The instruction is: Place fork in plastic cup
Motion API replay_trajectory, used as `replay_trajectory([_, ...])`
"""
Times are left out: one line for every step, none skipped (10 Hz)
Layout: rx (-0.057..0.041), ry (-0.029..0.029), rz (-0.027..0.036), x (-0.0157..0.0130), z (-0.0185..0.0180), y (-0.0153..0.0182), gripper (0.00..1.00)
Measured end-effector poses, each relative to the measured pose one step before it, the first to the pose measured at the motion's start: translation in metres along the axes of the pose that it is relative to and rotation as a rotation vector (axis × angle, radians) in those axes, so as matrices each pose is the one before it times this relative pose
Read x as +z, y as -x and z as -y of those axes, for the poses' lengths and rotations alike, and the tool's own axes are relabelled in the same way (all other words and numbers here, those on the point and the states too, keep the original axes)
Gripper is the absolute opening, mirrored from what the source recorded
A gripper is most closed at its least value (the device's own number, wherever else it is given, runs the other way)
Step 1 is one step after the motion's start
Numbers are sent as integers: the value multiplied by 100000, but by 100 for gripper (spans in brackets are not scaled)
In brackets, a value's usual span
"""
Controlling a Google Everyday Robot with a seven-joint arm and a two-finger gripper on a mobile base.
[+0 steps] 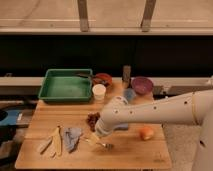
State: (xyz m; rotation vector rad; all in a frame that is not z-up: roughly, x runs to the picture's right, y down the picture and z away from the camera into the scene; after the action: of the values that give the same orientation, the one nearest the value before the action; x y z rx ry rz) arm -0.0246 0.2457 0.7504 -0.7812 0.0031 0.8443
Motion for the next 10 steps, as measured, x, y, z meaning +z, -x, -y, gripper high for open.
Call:
replay_trajectory([11, 46, 17, -12, 27, 22, 80])
replay_trajectory([5, 637, -1104, 395, -115, -217, 80])
replay_trajectory([16, 58, -660, 434, 24, -297, 80])
replay_trajectory([324, -39, -642, 299, 46, -351, 80])
replay_trajectory([406, -255, -527, 86, -4, -315, 80])
replay_trajectory([55, -477, -222, 71, -22, -215, 80])
replay_trajectory([365, -548, -341, 141, -69, -278, 80])
replay_trajectory([289, -871, -538, 192, -21, -277, 80])
replay_trajectory([-204, -1017, -741, 304, -154, -19, 80])
replay_trajectory([-587, -710, -843, 357, -207, 114, 80])
